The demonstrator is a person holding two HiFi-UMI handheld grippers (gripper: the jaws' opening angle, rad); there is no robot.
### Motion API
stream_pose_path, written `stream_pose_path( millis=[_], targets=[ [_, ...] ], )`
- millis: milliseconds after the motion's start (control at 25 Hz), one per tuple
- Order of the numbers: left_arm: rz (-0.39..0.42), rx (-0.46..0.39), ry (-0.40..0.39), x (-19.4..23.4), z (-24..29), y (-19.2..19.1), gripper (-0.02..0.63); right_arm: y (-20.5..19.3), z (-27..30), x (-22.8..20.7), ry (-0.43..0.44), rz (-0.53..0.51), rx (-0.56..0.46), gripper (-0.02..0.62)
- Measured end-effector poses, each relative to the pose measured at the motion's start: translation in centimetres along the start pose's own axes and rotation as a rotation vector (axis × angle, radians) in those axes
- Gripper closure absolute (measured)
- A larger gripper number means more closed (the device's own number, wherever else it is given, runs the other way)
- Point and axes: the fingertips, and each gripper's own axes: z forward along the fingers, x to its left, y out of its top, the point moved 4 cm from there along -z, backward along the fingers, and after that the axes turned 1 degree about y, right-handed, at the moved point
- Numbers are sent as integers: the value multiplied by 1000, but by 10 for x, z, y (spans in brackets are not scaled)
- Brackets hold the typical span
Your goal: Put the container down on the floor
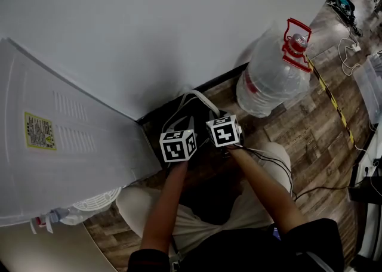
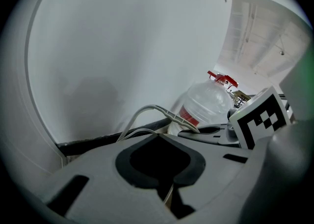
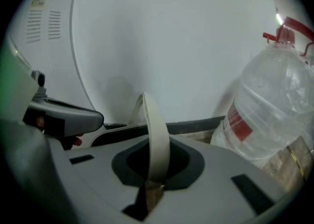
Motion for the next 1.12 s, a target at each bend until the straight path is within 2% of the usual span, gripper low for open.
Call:
stream_pose_path(
  millis=[200,520,720,1120],
  targets=[
    [13,18,-9,-5,4,-6,592,-5,-4,-10,-18,-17,16,563],
    [31,47,-28,-12,12,-16,592,-12,-2,-18,-24,20,16,563],
    [40,67,-42,-16,15,-22,592,-12,2,-28,-49,-23,1,563],
    [50,101,-70,-24,22,-34,592,-30,11,-43,-69,35,31,563]
  ],
)
